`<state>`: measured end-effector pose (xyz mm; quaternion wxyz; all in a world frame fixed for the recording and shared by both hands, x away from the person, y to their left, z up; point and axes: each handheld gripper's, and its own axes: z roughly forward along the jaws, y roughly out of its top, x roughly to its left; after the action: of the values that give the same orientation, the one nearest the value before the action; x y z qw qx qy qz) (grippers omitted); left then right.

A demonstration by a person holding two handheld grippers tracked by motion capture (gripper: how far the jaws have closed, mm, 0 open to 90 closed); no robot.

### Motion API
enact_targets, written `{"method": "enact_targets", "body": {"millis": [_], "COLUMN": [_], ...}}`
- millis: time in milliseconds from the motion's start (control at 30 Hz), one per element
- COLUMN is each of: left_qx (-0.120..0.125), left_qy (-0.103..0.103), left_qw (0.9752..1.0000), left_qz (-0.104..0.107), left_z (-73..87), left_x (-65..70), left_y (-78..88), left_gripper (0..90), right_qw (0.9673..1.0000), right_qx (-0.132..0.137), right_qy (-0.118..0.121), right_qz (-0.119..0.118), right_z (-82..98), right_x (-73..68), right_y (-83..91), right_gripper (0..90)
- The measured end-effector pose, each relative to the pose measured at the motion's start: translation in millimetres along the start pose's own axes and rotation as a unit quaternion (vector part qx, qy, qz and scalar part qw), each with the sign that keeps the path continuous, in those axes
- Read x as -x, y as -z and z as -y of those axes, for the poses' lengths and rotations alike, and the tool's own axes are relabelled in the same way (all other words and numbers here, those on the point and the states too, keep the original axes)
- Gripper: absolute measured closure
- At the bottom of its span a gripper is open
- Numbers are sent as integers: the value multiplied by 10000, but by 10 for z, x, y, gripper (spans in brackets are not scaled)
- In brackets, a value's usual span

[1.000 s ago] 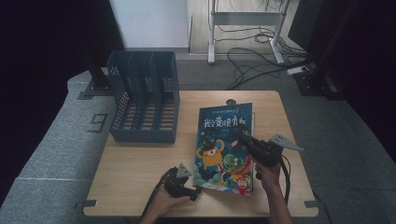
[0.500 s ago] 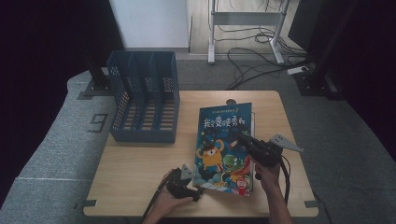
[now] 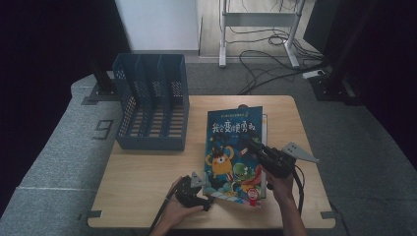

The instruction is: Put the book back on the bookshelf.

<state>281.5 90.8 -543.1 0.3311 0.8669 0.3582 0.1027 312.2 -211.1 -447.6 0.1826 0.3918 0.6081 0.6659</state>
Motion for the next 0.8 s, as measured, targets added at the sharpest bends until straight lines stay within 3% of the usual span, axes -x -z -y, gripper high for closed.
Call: {"method": "enact_targets", "body": {"millis": [300, 800], "left_qx": [-9, -74], "left_qy": [28, 51], "left_qw": [10000, 9997], "left_qz": [-62, -229], "left_z": [-16, -62], "left_x": [-16, -75], "left_y": [-15, -47], "left_gripper": [108, 108], "right_qw": [9997, 9993], "right_qx": [37, 42], "right_qy": [213, 305], "right_qz": [-79, -201], "right_z": [-43, -53], "right_x": [-95, -120], "right_y": [15, 25], "right_gripper": [747, 770]}}
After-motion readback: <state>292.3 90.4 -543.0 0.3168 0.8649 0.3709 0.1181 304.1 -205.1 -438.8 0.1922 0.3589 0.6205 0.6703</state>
